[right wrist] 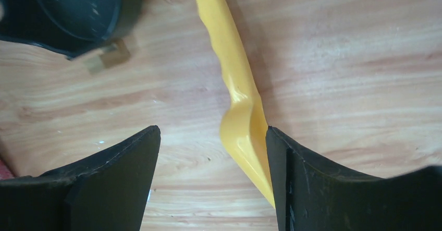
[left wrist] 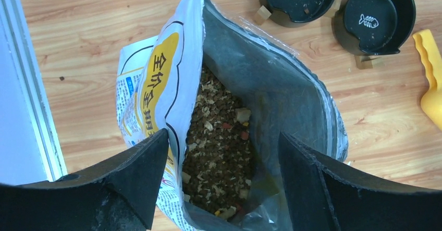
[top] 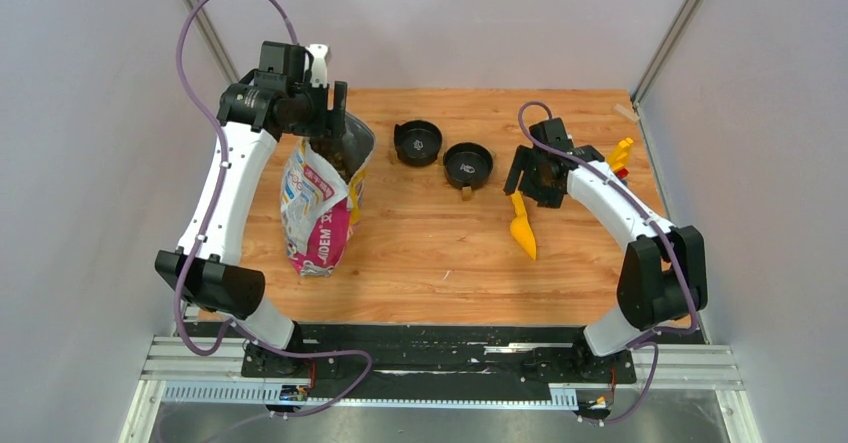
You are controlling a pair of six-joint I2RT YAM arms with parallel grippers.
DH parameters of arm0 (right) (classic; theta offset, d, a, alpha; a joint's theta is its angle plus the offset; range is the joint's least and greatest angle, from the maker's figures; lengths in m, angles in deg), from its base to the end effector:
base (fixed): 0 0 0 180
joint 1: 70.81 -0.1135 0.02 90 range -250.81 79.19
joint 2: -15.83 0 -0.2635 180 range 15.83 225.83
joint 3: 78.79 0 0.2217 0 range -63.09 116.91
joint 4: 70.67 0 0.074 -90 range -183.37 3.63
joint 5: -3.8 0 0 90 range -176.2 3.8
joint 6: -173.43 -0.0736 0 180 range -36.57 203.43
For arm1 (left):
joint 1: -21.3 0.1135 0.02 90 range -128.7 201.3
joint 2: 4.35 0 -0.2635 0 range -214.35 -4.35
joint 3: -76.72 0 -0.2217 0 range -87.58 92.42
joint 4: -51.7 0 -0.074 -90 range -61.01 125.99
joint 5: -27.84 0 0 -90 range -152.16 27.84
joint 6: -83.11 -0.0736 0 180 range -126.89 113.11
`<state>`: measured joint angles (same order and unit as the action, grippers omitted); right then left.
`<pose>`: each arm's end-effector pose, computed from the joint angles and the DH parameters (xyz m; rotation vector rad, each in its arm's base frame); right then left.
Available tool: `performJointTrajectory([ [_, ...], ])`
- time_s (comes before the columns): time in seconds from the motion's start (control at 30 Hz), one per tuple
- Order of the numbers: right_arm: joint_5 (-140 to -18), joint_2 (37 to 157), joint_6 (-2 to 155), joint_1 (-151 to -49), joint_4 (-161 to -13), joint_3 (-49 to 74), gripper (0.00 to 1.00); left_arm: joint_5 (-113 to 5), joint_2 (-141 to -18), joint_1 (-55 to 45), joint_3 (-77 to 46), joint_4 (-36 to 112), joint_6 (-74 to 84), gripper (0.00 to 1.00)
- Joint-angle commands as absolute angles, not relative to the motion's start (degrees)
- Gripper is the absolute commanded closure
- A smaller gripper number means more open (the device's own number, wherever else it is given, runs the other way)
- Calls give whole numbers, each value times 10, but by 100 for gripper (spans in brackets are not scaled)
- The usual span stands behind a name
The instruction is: Serve the pet food
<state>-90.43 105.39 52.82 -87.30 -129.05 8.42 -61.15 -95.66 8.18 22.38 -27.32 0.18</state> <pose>0.3003 0.0832 0.2393 0.3495 2.6153 0.1860 0.3055 -0.0725 0.3983 0.1331 2.3548 -0.1931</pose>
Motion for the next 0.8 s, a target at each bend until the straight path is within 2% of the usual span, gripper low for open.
performJointTrajectory([
  [0.0,-892,1063,507,-874,-1296,57,27,-629,-918,82,233,-263,-6,14],
  [0.37,-905,1195,556,-860,-1260,86,30,-699,-879,82,190,-263,-10,1],
  [0.47,-903,1220,566,-861,-1245,93,36,-712,-868,82,171,-262,-9,0],
  [0.57,-905,1232,573,-861,-1237,95,45,-728,-856,82,153,-267,-8,0],
  [0.77,-903,1228,575,-860,-1226,90,79,-758,-834,83,127,-271,-5,0],
])
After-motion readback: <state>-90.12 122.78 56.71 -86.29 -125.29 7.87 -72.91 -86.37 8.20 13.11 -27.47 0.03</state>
